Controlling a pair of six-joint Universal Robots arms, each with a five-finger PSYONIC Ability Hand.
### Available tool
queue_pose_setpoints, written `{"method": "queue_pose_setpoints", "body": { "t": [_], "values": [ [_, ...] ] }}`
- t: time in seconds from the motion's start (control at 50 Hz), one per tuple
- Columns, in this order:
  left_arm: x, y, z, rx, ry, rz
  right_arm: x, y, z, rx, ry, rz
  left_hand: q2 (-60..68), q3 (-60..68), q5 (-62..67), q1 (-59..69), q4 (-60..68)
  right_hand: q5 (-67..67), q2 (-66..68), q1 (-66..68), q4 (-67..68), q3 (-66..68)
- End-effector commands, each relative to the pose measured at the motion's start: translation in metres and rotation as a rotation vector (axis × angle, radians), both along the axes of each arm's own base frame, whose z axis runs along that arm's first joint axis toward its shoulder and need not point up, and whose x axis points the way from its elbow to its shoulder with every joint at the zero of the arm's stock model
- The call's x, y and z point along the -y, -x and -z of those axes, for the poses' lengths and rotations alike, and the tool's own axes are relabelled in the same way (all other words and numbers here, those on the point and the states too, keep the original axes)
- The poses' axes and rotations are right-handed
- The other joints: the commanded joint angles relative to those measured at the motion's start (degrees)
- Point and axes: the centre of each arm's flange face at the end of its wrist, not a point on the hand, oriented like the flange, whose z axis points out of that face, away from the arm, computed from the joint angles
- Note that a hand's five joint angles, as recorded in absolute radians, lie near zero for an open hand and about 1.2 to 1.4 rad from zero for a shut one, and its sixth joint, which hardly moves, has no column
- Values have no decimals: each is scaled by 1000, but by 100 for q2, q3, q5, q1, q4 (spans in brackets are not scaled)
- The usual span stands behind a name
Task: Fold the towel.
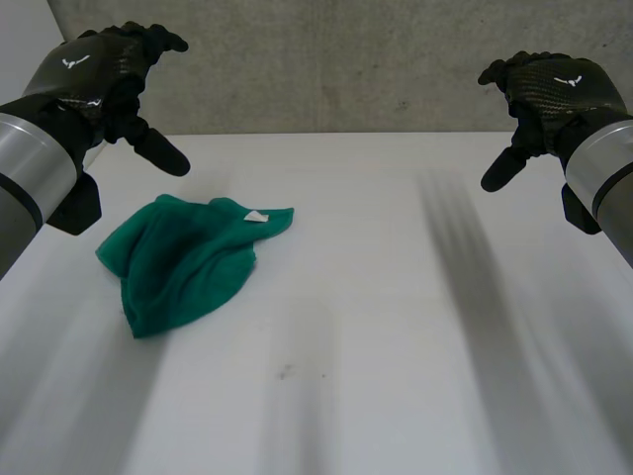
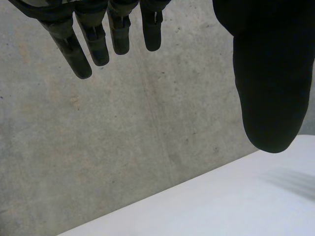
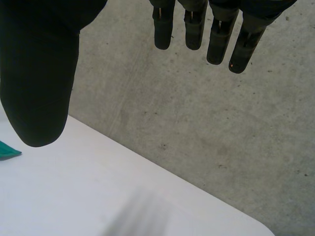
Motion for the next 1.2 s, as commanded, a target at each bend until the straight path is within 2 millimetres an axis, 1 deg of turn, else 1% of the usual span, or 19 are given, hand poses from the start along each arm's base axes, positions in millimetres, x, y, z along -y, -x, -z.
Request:
{"method": "queue_pose_setpoints", "body": {
  "t": [0.02,0.08,0.22,0.32,0.36,0.46,0.54,0.64,0.66,0.78,0.82,0.84,0.86,0.88,0.94,0.96,1.04,1.1,1.2],
  "values": [
    [24,6,29,93,-37,-12,1,0,2,-4,-3,-2,85,22,54,46,82,-302,-270,-157,-326,-202],
    [33,8,42,154,-51,-16,1,-1,3,-9,-5,-3,85,22,54,46,82,-302,-270,-157,-326,-202],
    [67,12,98,446,-55,-44,0,-3,6,-60,3,-22,136,72,105,97,132,-302,-270,-157,-326,-202],
    [110,-2,139,526,-32,-182,-1,-4,8,-89,8,-34,203,139,171,163,199,-302,-270,-157,-326,-202],
    [115,-4,144,533,-26,-197,0,-4,11,-91,0,-34,253,190,222,214,250,-302,-270,-157,-326,-202],
    [145,-20,186,600,-20,-246,5,-5,18,-99,-18,-35,572,509,541,533,569,-302,-270,-157,-326,-202],
    [155,-20,205,622,-21,-248,8,-7,25,-105,-35,-36,1847,1783,1815,1807,1843,-302,-270,-157,-326,-202],
    [159,-20,206,589,-19,-253,14,-6,31,-109,-50,-29,6751,6688,6720,6712,6748,-302,-270,-157,-326,-202],
    [159,-19,206,580,-21,-246,15,-6,32,-112,-54,-28,6761,6698,6730,6722,6757,-302,-270,-157,-326,-202],
    [154,-10,197,504,-19,-219,18,-5,33,-111,-55,-23,6761,6698,6730,6722,6758,-302,-270,-157,-326,-202],
    [148,-3,172,457,23,-216,19,-5,32,-109,-51,-21,6761,6698,6730,6722,6758,-302,-270,-157,-326,-202],
    [148,-3,172,457,23,-216,20,-5,30,-108,-46,-19,6761,6698,6730,6722,6758,-302,-270,-157,-326,-202],
    [146,-1,160,436,46,-216,22,-3,28,-104,-42,-11,6761,6698,6730,6722,6758,-302,-270,-157,-326,-202],
    [135,4,123,350,108,-212,24,-1,27,-101,-38,-5,6761,6698,6730,6722,6758,-302,-270,-157,-326,-202],
    [120,11,83,242,169,-198,35,12,24,-93,-33,35,6761,6698,6730,6722,6758,-302,-270,-157,-326,-202],
    [108,15,57,165,210,-180,38,14,24,-90,-34,45,6761,6698,6730,6722,6758,-302,-270,-157,-326,-202],
    [79,22,10,31,283,-124,44,15,33,-92,-58,49,6761,6698,6730,6722,6758,-302,-270,-157,-326,-202],
    [68,27,1,10,292,-98,47,14,40,-96,-79,44,6761,6698,6730,6722,6758,-302,-270,-157,-326,-202],
    [63,34,8,26,276,-63,47,14,41,-99,-83,43,6761,6698,6730,6722,6758,-302,-270,-157,-326,-202]
  ]
}}
